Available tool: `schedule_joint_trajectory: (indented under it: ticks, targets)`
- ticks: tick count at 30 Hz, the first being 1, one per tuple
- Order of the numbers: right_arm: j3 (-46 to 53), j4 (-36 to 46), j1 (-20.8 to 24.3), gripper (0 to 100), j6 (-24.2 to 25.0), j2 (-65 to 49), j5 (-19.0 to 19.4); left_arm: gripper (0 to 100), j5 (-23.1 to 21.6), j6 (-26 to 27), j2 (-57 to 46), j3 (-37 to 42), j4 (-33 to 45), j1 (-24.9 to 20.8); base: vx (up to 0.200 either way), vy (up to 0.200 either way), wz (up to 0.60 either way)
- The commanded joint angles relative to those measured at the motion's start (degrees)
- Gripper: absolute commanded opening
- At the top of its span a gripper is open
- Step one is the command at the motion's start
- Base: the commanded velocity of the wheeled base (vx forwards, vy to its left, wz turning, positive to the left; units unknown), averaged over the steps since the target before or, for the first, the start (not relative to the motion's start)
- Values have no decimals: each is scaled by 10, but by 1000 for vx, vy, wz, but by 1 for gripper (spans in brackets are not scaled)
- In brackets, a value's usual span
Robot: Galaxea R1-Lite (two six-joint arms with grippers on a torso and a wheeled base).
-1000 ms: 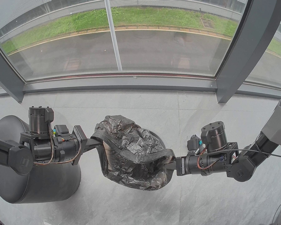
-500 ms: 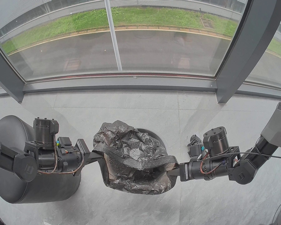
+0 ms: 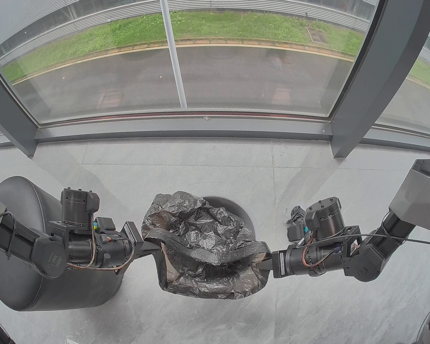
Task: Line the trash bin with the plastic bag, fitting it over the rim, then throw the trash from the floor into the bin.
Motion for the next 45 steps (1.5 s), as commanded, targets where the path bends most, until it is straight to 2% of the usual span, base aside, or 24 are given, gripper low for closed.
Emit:
schedule_joint_trajectory:
  ticks: [1,5,13,29,39,40,45]
  targets:
    - [-35,0,-22,0,-7,32,-1,0,1,7,45,-31,0,13,0,0,0]
    - [-63,0,-44,0,-31,48,-3,0,4,18,82,-68,1,20,0,0,0]
    - [-87,1,-50,0,-31,50,-4,0,40,37,126,-105,2,23,0,0,0]
    - [-130,1,-64,0,-32,75,-44,0,57,55,126,-114,-2,43,0,0,0]
    - [-124,0,-79,0,-46,76,-46,0,57,55,126,-117,-4,43,0,0,0]
    - [-124,0,-79,100,-48,76,-47,0,57,55,125,-117,-4,43,0,0,0]
    - [-123,0,-79,100,-49,73,-66,0,57,55,122,-116,-4,40,0,0,0]
